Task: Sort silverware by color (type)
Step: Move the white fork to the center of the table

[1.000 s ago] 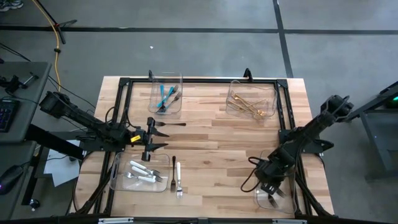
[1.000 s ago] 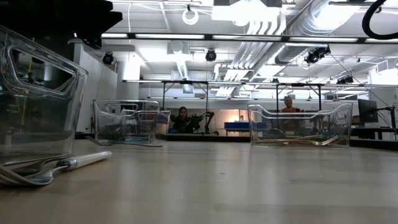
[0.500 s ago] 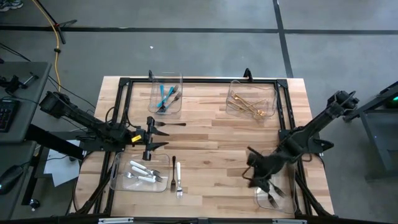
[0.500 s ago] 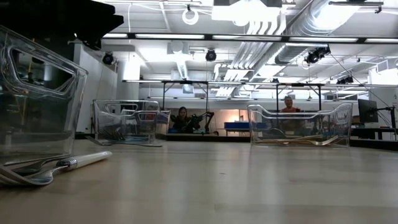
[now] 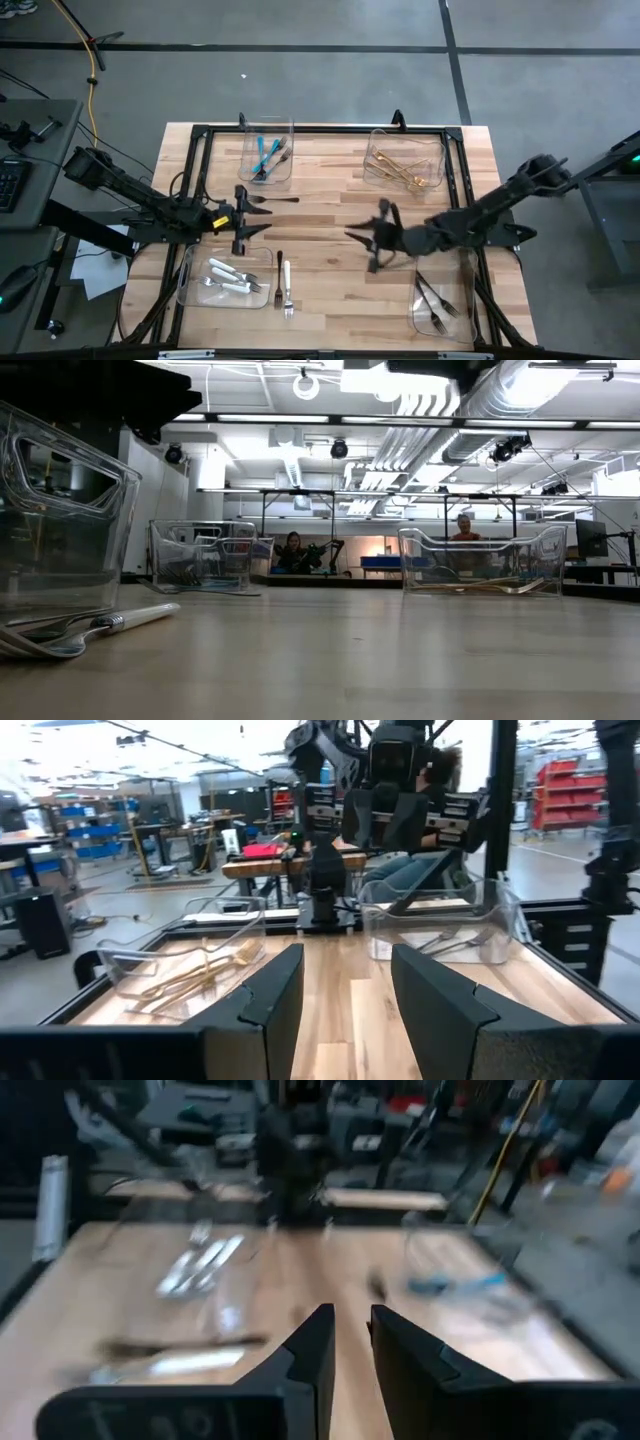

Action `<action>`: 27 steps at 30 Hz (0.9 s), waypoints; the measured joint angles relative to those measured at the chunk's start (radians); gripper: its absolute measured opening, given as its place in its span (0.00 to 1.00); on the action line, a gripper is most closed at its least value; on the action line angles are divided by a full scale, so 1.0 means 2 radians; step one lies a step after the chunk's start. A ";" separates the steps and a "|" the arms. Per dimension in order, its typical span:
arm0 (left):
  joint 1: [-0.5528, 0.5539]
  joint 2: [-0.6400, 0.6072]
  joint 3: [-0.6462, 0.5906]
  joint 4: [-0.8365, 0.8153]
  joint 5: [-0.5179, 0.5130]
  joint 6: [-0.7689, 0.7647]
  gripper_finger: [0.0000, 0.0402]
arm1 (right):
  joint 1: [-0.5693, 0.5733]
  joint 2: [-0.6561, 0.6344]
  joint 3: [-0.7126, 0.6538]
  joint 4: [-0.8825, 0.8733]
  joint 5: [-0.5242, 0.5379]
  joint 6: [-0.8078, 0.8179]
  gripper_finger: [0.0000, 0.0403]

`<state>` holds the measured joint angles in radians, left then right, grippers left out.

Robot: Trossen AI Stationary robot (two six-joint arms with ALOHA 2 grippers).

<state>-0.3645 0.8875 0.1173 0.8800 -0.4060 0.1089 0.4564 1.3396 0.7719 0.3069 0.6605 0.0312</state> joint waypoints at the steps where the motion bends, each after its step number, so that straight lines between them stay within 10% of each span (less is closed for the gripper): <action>1: 0.000 0.000 0.000 0.000 -0.006 0.000 0.36 | -0.015 0.012 0.000 0.030 -0.012 -0.021 0.16; 12: 0.000 0.000 0.000 0.001 -0.040 -0.020 0.36 | -0.122 0.093 0.000 0.215 -0.167 -0.091 0.16; 27: -0.002 0.000 0.012 -0.001 -0.024 -0.027 0.36 | -0.130 0.106 0.000 0.211 -0.199 -0.046 0.16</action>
<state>-0.3683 0.8875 0.1406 0.8783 -0.4545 0.0551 0.1959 1.5517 0.7711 0.7296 0.2620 -0.0610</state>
